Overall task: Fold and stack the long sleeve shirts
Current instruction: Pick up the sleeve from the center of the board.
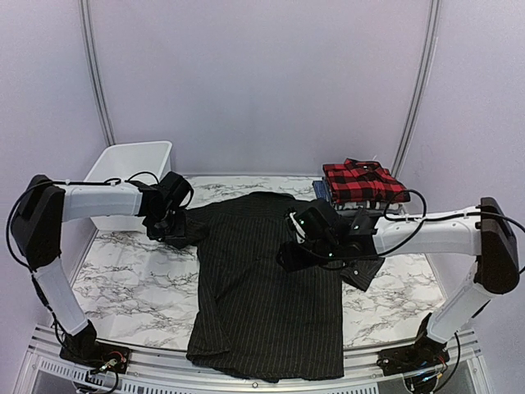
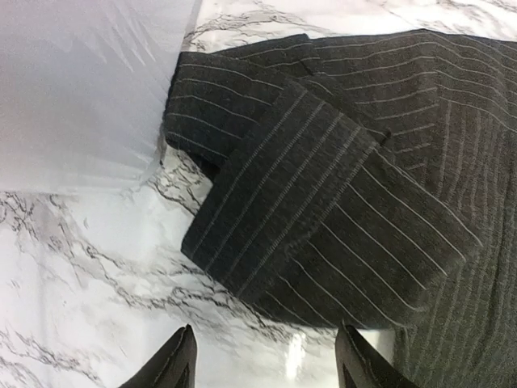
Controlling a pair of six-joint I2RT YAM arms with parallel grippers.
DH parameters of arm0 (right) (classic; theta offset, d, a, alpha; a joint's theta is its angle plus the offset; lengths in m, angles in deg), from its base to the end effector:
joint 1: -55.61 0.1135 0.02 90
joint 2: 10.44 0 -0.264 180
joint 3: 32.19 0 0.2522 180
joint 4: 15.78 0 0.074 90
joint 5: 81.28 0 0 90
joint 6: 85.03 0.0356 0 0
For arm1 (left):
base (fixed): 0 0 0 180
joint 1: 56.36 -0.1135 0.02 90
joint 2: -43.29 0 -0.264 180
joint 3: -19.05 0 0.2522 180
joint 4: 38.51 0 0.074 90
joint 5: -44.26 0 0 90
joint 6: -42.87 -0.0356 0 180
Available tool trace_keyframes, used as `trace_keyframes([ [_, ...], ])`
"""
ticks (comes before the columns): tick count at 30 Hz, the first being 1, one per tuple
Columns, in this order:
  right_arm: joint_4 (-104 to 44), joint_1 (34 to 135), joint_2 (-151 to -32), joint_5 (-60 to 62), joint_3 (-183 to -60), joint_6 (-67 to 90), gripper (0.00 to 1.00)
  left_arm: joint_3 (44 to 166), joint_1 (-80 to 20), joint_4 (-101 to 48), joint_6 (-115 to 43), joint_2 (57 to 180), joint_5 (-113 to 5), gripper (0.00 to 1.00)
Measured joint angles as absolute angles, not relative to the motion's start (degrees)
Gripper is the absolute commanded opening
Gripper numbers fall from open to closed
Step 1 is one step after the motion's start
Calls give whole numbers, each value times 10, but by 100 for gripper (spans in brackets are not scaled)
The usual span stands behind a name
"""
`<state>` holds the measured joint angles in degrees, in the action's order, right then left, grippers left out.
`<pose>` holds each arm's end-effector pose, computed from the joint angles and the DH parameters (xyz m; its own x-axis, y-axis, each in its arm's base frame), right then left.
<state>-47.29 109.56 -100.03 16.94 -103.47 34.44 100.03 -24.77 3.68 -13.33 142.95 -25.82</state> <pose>0.1972 0.2622 0.2148 -0.7584 -0.2146 -0.6155 -0.4282 0.8759 0.2223 0.3092 -0.1759 0.1991 -0.8137 -0.1136 -0.5701 -0.1221 0.9922 -0.0235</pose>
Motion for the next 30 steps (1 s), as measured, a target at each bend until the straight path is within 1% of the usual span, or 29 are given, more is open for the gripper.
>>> trace_keyframes([
  [7,-472,1090,-1020,161,-1059,319,61,1027,-284,5,-172,1510,-246,61],
  [9,-472,1089,-1026,156,-1065,312,61,1040,-290,-4,-178,1537,-249,58],
  [10,-472,1089,-1028,155,-1068,309,61,1045,-291,-8,-179,1548,-251,55],
  [11,-473,1089,-1032,152,-1072,306,61,1052,-293,-14,-180,1561,-253,49],
  [14,-474,1089,-1044,149,-1084,299,61,1063,-294,-38,-181,1577,-258,30],
  [15,-476,1089,-1048,148,-1089,297,61,1063,-294,-43,-180,1579,-259,22],
  [16,-476,1089,-1052,147,-1093,294,61,1063,-294,-48,-182,1580,-262,16],
  [20,-478,1089,-1064,141,-1110,285,61,1064,-293,-54,-186,1580,-263,0],
  [30,-485,1089,-1080,137,-1144,266,61,1075,-292,-51,-222,1521,-273,0],
])
